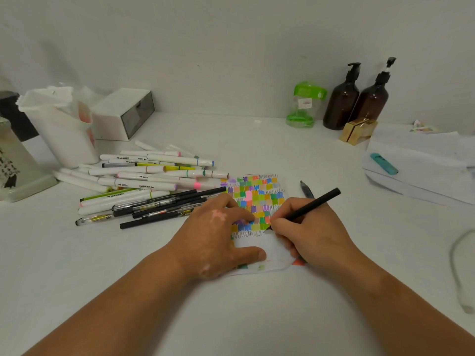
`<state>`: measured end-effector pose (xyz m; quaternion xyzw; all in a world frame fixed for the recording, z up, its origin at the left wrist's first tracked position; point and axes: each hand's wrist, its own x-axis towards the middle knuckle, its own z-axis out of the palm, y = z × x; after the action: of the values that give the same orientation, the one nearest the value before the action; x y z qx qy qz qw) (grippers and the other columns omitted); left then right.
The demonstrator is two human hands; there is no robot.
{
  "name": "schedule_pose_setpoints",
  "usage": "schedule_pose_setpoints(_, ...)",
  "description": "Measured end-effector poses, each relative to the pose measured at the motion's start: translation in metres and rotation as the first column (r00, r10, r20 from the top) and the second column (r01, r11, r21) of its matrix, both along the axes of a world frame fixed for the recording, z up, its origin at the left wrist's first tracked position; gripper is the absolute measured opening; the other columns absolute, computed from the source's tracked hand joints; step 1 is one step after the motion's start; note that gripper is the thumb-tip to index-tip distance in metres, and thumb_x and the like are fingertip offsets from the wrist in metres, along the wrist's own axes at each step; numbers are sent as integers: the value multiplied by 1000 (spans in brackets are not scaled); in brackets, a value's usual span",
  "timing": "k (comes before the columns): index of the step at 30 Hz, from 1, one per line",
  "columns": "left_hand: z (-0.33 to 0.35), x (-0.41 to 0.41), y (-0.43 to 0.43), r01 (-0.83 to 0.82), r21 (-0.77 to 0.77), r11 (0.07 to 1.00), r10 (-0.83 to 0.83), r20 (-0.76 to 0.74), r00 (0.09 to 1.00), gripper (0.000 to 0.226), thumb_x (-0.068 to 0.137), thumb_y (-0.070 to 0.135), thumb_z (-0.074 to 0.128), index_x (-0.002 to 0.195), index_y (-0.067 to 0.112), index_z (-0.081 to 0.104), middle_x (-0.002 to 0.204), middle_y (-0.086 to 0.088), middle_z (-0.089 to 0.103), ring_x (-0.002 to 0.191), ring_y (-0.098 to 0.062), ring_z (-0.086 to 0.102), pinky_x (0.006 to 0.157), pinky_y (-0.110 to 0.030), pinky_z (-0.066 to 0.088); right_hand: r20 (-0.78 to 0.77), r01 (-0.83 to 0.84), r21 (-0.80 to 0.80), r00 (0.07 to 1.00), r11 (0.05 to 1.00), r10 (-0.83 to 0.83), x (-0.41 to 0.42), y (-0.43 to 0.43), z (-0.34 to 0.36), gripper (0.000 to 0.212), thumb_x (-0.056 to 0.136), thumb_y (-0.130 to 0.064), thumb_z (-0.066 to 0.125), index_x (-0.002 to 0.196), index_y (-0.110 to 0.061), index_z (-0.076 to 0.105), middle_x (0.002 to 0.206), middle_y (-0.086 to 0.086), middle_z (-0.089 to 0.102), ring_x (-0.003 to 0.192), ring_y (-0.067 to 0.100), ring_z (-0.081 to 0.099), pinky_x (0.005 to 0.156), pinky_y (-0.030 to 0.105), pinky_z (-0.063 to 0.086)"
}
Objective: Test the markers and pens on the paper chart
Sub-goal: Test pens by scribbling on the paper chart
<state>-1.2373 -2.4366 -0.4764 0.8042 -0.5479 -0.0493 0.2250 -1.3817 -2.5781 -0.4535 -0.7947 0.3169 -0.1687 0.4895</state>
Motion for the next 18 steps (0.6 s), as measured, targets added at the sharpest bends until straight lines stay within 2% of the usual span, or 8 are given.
schedule_pose_setpoints(8,0,0,0,-8,6,1000,8,0,1000,75,65,81,66,129,44,57,113,20,42,103,-2,45,83,-18,39,-33,-35,-13,999,999,35,0,0,1,14,86,-15,71,74,-22,72,54,-4,65,44,9,61,42,16,47)
schedule_pose_setpoints(18,3,-1,-1,-12,37,999,13,-17,1000,74,65,79,67,128,43,57,113,20,43,106,-4,47,88,-23,48,-53,-4,-46,999,999,1,1,-2,-1,12,89,-21,71,78,-24,70,55,-7,66,44,11,64,44,15,48)
